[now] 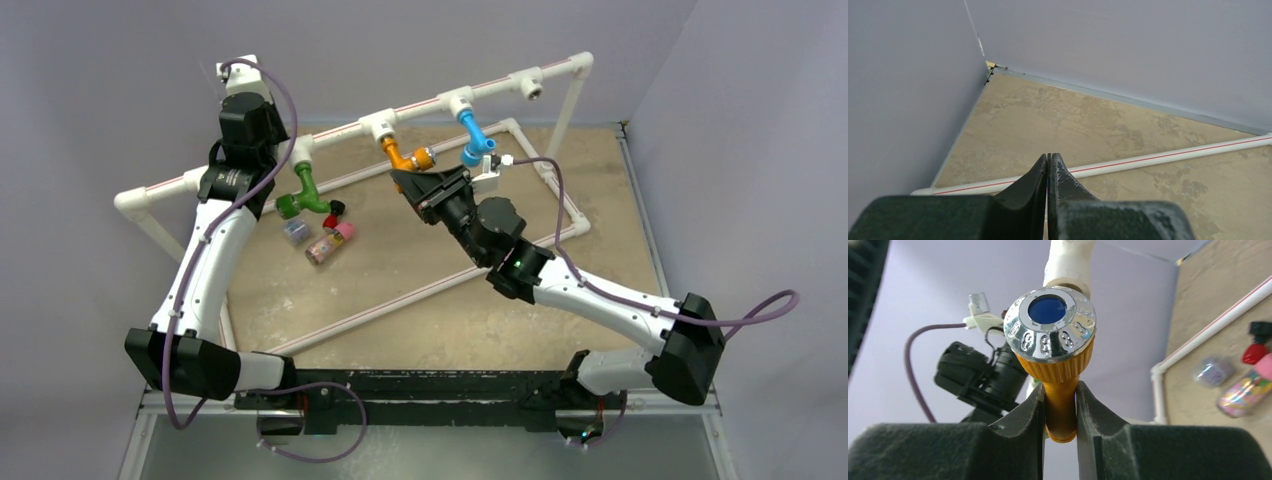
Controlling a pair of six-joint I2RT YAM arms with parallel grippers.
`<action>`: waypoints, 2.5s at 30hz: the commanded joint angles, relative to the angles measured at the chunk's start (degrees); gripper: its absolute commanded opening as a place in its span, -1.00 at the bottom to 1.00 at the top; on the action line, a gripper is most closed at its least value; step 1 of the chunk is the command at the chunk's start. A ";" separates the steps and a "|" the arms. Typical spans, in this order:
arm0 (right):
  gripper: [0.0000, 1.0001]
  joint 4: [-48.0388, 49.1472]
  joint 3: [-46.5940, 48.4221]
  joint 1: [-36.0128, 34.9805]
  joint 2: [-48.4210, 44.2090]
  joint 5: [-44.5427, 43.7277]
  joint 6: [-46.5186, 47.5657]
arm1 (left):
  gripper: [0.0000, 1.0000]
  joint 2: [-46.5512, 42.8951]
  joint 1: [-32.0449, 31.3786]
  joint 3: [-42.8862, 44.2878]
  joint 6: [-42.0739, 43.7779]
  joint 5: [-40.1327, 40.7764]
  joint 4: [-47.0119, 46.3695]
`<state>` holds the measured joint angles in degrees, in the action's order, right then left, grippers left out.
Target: Install the water faucets
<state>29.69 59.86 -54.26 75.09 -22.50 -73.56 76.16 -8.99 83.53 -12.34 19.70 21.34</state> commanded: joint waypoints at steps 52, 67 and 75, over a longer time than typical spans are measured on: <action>0.66 -23.66 5.34 4.39 -21.47 13.06 78.20 | -1.00 -0.97 -3.84 -0.05 1.44 -8.50 11.26; 0.66 -22.32 2.69 -9.77 -21.04 6.06 132.53 | -1.00 0.83 -3.84 -0.97 0.57 -7.93 11.26; 0.67 -7.11 -3.77 -13.71 -17.30 -1.83 154.14 | -1.00 0.67 -3.84 -1.13 0.30 -8.97 11.26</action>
<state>12.27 56.99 -67.72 55.96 -18.31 65.93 75.90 -11.79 83.90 -11.53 14.33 24.73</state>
